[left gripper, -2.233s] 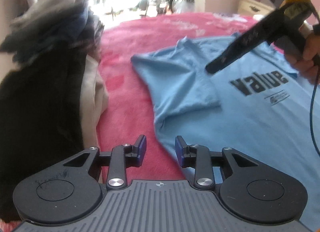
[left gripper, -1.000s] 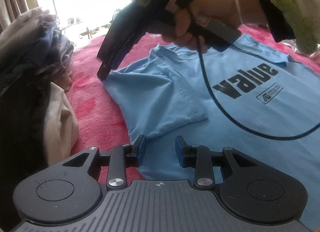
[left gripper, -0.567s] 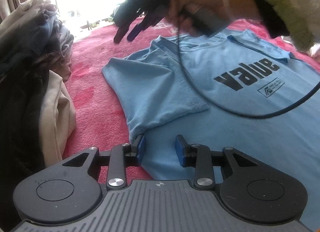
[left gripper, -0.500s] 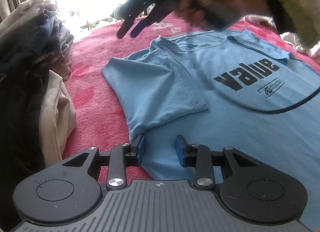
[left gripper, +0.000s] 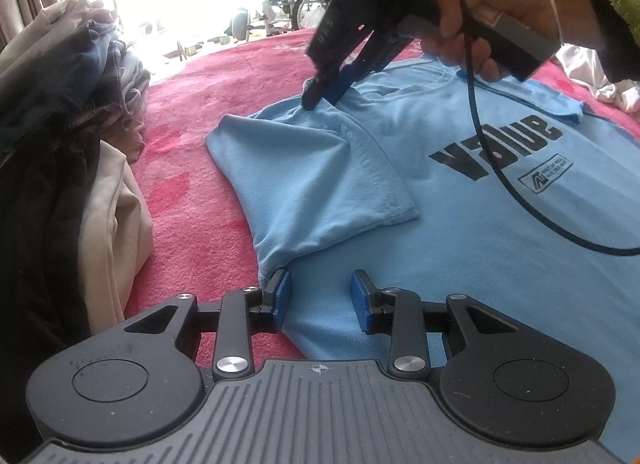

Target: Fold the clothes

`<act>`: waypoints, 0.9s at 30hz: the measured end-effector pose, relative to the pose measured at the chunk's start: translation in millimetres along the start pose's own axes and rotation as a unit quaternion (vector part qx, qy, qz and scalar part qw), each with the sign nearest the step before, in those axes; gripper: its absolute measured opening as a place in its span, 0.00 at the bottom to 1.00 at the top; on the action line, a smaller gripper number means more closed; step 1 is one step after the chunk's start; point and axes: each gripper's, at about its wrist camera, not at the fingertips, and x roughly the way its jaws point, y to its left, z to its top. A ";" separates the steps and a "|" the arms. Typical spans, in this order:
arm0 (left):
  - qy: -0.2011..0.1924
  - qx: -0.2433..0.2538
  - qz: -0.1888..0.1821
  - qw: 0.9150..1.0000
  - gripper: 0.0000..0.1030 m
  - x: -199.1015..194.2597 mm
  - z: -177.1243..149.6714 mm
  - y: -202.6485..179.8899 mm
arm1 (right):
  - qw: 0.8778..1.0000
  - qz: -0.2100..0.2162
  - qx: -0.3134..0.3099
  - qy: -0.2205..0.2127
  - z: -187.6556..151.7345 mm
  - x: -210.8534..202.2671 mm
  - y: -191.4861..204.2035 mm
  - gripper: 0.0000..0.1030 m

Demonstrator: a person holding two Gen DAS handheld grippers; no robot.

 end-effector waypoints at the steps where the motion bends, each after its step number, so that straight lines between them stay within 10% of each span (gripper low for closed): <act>1: 0.000 -0.001 0.000 1.000 0.32 -0.1 -0.2 0.1 | 1.000 -0.001 0.000 -0.002 -1.4 -0.8 0.6 0.07; 16: 0.000 -0.005 -0.003 1.000 0.32 -0.8 -1.0 2.3 | 0.997 -0.062 0.013 -0.040 -14.9 -7.3 -12.2 0.05; 20: -0.003 -0.008 -0.006 1.000 0.32 -8.2 -0.6 6.1 | 0.997 -0.045 0.024 -0.063 -18.5 -23.6 -15.8 0.28; 27: -0.056 -0.003 -0.033 0.998 0.32 -35.8 11.8 14.2 | 0.997 0.023 -0.064 -0.048 -36.6 -63.3 20.1 0.29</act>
